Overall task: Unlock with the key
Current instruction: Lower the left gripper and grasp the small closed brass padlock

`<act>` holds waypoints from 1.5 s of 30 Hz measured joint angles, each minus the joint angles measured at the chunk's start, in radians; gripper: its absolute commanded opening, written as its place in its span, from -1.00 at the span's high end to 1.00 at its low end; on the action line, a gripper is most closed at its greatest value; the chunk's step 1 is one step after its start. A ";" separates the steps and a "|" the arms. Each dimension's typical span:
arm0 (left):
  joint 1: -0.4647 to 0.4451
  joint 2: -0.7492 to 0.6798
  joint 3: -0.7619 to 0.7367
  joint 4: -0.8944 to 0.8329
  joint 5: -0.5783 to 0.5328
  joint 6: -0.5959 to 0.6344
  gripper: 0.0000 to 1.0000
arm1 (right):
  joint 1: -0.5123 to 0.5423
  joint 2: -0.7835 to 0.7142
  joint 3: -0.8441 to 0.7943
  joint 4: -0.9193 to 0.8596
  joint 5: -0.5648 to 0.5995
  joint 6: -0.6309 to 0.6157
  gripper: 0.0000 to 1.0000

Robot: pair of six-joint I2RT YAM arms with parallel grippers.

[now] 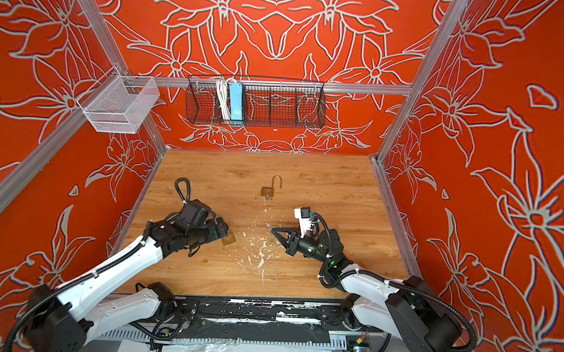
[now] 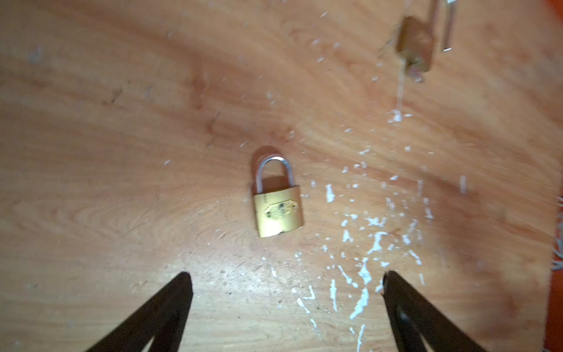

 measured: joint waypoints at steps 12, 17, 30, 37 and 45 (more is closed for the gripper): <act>-0.032 0.286 0.094 -0.003 0.011 -0.120 -0.54 | 0.098 -0.209 -0.080 -0.180 0.099 -0.013 1.00; -0.034 0.442 0.190 -0.018 0.003 -0.115 -0.47 | 0.098 -0.293 -0.080 -0.263 0.107 -0.049 1.00; -0.039 0.569 0.269 -0.062 0.013 -0.102 -0.34 | 0.098 -0.287 -0.080 -0.319 0.105 -0.094 1.00; -0.039 0.600 0.264 -0.065 0.027 -0.101 -0.28 | 0.097 -0.302 -0.079 -0.346 0.105 -0.118 1.00; -0.038 0.623 0.269 -0.060 0.043 -0.094 0.30 | 0.092 -0.294 -0.079 -0.349 0.098 -0.121 1.00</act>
